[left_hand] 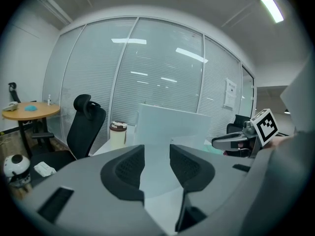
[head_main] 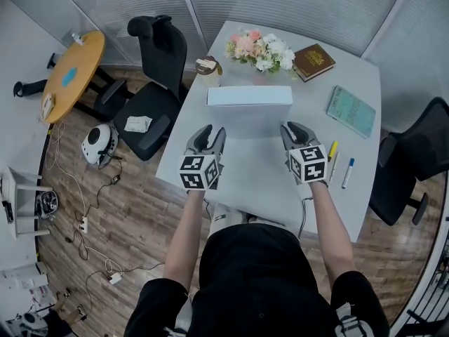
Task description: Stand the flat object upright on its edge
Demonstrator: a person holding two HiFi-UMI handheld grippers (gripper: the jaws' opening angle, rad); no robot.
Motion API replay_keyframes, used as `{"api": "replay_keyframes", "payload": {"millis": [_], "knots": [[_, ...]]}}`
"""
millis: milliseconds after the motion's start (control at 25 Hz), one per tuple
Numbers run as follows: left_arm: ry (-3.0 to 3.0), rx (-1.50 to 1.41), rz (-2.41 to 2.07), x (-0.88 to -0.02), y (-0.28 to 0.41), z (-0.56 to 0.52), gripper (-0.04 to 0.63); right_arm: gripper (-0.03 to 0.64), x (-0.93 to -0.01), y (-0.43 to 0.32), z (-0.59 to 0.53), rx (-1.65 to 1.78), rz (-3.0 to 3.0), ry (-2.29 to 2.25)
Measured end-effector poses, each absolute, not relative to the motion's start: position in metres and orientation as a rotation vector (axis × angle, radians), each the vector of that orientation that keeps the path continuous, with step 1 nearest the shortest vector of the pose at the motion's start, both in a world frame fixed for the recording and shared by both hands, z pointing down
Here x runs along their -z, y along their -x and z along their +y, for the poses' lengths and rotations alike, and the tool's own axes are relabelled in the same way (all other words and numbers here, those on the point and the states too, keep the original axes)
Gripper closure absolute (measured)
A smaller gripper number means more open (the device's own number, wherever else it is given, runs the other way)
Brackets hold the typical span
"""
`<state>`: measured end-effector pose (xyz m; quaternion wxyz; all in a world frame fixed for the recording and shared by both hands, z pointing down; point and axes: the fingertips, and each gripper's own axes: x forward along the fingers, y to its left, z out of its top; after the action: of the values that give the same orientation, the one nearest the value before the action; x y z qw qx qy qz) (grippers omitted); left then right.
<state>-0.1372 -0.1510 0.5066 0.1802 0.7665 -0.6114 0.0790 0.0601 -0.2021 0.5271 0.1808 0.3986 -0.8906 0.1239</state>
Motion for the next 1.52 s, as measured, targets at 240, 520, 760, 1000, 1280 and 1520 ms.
{"api": "replay_keyframes", "payload": {"millis": [240,520,760,1000,1280,1520], "knots": [[-2.176,-0.223,-1.703,-0.507,0.128,-0.139,0.454,0.563,-0.526,-0.061,-0.195,-0.367,-2.526,-1.13],[-2.198,-0.238,-1.687,-0.506,0.123,-0.131,0.488,0.581,-0.52,-0.056,-0.186,-0.366,-2.545,-1.138],[-2.225,-0.223,-1.671,-0.501,0.117,-0.119,0.526,0.589,-0.516,-0.054,-0.168,-0.364,-2.544,-1.148],[-2.257,-0.213,-1.659,-0.489,0.115,-0.096,0.552,0.6,-0.509,-0.053,-0.143,-0.37,-2.547,-1.171],[-2.306,-0.194,-1.63,-0.474,0.112,-0.052,0.563,0.601,-0.496,-0.047,-0.092,-0.388,-2.568,-1.201],[-2.33,-0.13,-1.633,-0.455,0.104,0.001,0.565,0.602,-0.468,-0.042,-0.028,-0.361,-2.63,-1.206]]}}
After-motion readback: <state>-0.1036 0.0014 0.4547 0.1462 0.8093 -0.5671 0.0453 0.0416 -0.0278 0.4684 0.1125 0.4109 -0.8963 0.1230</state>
